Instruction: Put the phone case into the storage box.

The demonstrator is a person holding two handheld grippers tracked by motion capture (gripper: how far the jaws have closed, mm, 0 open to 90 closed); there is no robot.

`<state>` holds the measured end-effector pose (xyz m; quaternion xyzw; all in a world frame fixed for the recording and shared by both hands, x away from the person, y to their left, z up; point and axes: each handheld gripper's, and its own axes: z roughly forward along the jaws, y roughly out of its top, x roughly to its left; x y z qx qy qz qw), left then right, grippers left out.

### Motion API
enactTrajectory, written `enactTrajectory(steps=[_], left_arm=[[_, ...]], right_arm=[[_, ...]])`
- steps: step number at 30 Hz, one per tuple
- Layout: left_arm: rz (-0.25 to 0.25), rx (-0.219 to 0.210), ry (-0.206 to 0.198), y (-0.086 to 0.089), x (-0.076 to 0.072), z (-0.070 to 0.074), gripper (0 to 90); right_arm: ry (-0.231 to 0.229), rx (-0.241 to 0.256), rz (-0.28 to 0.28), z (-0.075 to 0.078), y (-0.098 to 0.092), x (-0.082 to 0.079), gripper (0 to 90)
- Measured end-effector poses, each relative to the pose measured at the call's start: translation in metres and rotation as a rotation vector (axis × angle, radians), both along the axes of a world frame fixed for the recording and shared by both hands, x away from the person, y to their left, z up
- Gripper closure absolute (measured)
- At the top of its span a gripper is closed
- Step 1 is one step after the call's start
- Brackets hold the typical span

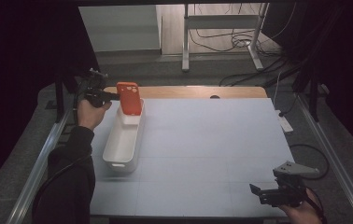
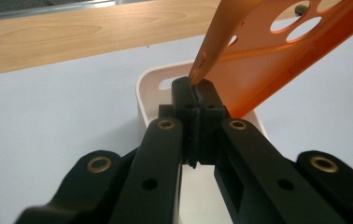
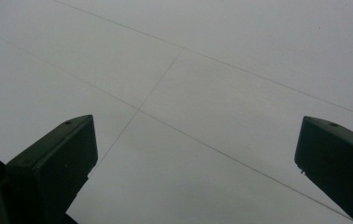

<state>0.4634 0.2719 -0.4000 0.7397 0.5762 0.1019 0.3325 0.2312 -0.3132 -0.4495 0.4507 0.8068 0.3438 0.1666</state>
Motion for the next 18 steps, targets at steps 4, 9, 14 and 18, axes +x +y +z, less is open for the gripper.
enactTrajectory(steps=[4,9,14,18], left_arm=[[0.005,0.005,0.009,-0.001,0.001,-0.006,89.0],[0.013,0.006,0.018,-0.001,0.003,-0.014,89.0],[0.015,0.013,0.023,-0.002,0.004,-0.019,88.9],[0.02,0.022,0.028,-0.003,0.005,-0.024,89.0]], right_arm=[[0.0,0.0,0.001,0.0,0.0,0.0,0.0],[0.001,0.0,0.003,0.0,0.0,0.0,0.0],[0.001,-0.003,0.005,0.0,0.0,0.0,0.0],[0.002,-0.004,0.006,0.0,0.0,0.0,0.0]])
